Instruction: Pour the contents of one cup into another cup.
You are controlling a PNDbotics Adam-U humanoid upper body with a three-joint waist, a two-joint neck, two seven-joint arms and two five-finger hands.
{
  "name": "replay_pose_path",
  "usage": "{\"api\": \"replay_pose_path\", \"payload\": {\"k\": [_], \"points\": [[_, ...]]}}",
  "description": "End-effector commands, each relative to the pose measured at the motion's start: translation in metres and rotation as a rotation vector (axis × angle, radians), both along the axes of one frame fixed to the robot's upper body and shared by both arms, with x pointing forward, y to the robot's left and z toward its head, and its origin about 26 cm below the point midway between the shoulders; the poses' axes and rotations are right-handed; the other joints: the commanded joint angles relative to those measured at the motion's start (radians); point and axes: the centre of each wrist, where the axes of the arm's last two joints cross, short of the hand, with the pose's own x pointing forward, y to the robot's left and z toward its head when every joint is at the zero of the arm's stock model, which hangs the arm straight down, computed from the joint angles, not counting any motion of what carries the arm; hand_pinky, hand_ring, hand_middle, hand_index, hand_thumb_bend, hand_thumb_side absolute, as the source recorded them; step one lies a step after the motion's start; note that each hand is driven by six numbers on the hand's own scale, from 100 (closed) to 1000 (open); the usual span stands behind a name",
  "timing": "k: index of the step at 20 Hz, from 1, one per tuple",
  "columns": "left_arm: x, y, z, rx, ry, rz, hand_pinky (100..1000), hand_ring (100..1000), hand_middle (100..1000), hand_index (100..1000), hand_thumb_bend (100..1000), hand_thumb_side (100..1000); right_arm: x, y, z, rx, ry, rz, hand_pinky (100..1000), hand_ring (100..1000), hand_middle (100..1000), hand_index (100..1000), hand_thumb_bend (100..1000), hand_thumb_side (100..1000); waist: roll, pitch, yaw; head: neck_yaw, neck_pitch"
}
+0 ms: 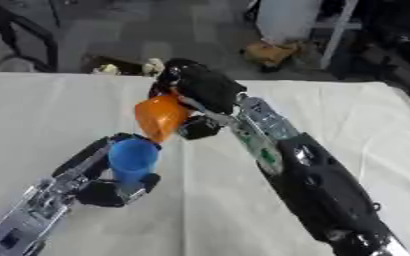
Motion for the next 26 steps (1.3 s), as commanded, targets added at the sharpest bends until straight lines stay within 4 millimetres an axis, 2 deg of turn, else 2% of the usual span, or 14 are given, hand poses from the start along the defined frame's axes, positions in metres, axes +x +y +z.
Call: {"api": "replay_pose_path", "payload": {"k": [1,26], "points": [[0.0007,-0.0022,0.0144,-0.014,-0.038,-0.015,101,684,269,755,100,331,-0.001,0.0001,0.0155,-0.009,-0.058,0.008,862,676,411,659,100,100,0.004,-0.018,0.001,0.002,0.001],[0.0004,-0.003,0.0146,-0.014,-0.034,-0.023,107,694,282,758,100,344,-0.0053,-0.0048,0.0189,-0.056,-0.116,0.014,862,688,423,660,100,100,0.005,-0.019,-0.002,0.009,-0.001]]}}
